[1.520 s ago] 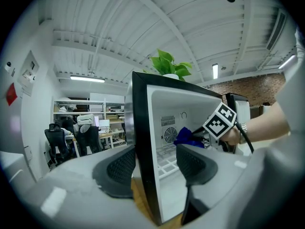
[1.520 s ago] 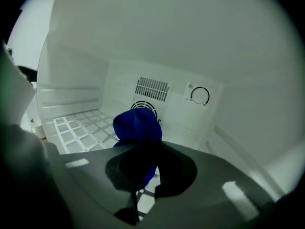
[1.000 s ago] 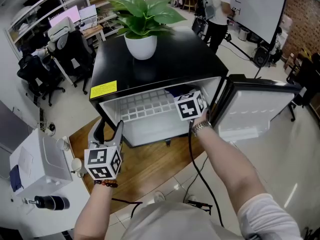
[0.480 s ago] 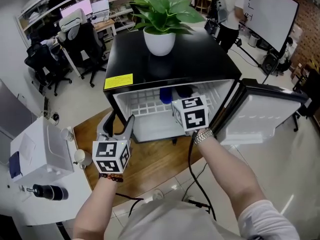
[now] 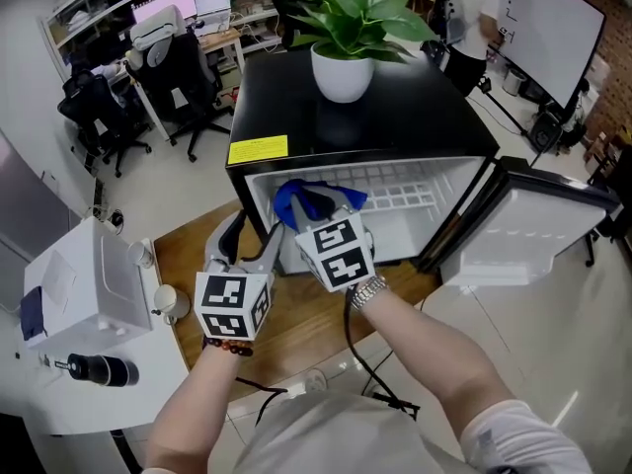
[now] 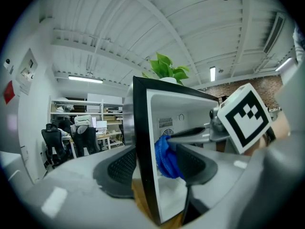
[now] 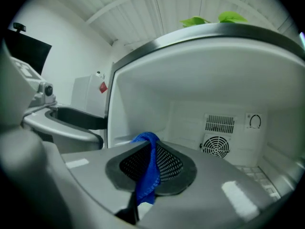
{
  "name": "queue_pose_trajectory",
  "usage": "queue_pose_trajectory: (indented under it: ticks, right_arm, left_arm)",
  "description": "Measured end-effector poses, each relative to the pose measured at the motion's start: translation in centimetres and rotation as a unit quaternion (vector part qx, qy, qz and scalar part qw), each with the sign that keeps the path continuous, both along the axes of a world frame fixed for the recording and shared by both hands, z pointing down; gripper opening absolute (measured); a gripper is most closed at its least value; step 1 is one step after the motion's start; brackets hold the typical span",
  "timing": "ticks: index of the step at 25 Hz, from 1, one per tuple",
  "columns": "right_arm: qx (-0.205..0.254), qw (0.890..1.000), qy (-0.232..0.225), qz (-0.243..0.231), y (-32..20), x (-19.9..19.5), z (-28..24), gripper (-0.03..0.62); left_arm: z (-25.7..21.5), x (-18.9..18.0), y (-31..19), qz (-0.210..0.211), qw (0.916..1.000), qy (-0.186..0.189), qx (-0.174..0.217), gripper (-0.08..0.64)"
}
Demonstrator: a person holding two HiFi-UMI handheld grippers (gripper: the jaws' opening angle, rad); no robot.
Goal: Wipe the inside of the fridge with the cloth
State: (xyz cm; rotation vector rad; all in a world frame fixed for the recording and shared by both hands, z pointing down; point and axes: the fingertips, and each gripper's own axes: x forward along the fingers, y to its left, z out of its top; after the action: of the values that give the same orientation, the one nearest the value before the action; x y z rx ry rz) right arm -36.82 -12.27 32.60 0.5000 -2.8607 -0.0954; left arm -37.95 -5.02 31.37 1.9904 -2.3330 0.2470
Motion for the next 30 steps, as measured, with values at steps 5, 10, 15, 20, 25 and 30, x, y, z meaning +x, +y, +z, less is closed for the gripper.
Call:
queue_pose_trajectory:
  ticks: [5,10,15,20,25,30]
  right_arm:
    - [0.028,0.998,0.047,-0.02,1.1,-1.7,3.6,0.031]
    - [0.055,0.995,0.089,-0.007,0.2,-1.4,5.9,0.031]
    - [0.084,0.991,0.103,0.018,-1.3,-0.1,6.0,0.031]
    - [0.087,0.989,0.106,0.045,-3.7,2.1,6.2,0.031]
    - [0.082,0.988,0.108,0.072,-6.0,4.6,6.0,0.031]
    - [0.077,0.986,0.111,0.098,-8.0,6.9,5.9,0.031]
  left_arm:
    - [0.1,-0.2,0.2,0.003,1.0,-0.004,-0.001,0.272]
    - [0.1,-0.2,0.1,0.007,0.9999,-0.01,0.001,0.271]
    - [0.1,-0.3,-0.1,0.003,0.9999,-0.011,0.001,0.272]
    - [0.3,-0.5,-0.1,-0.004,0.9999,-0.01,0.002,0.272]
    - [0.2,-0.5,-0.1,-0.012,0.9999,-0.008,0.003,0.272]
    - [0.2,-0.5,-0.1,-0.018,0.9998,-0.004,0.002,0.272]
